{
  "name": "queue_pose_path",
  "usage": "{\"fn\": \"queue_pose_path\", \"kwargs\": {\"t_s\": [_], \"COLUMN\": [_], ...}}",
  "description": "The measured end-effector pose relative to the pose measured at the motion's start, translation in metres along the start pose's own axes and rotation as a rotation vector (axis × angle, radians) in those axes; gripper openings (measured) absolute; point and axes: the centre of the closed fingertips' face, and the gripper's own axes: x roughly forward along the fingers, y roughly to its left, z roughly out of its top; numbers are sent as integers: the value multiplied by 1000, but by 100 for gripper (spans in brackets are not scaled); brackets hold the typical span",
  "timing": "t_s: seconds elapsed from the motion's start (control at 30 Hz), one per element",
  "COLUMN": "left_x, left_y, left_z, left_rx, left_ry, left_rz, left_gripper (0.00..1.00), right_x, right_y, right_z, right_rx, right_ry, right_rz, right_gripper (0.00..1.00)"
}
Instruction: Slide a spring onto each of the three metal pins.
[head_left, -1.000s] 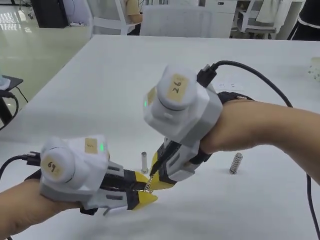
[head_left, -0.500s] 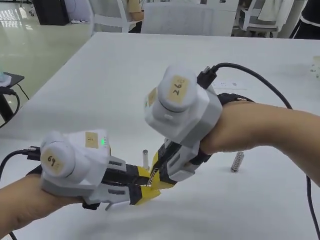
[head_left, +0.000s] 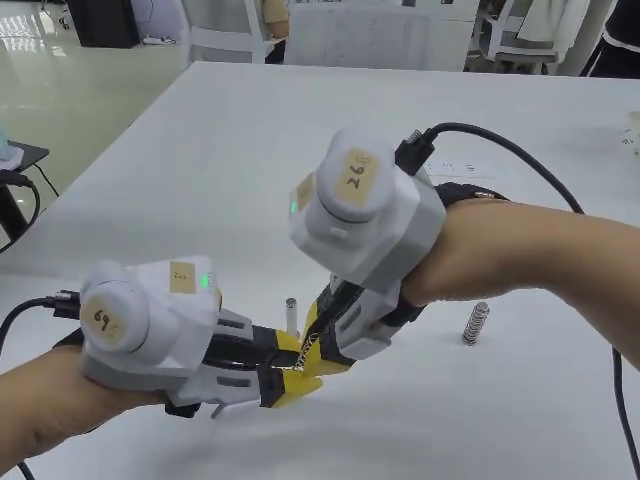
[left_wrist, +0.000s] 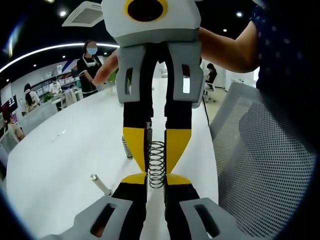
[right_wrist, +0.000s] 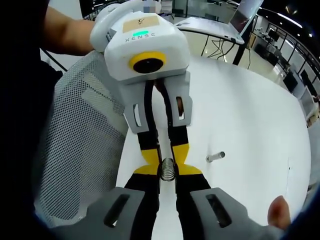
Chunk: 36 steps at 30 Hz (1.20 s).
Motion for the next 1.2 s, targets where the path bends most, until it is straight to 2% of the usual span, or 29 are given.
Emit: {"fn": "queue_pose_path", "kwargs": {"t_s": [0.6,0.87,1.2], "left_x": [-9,-16,-22], "left_y": [8,10,13], "left_z": [-8,-17,-22], "left_rx": [-93,-127,-152], "left_ry": [10,14,9], "left_rz": [30,57,96], "left_gripper": [27,37,44], "right_x": [-3,-4,-3], "right_y": [-4,-6,-8], "right_z": [-10,-15,-16], "right_rx": [0,1,-4], "right_ry": [33,47,57], "right_rz": [-12,-15,-12], "right_gripper": [9,9,9]}}
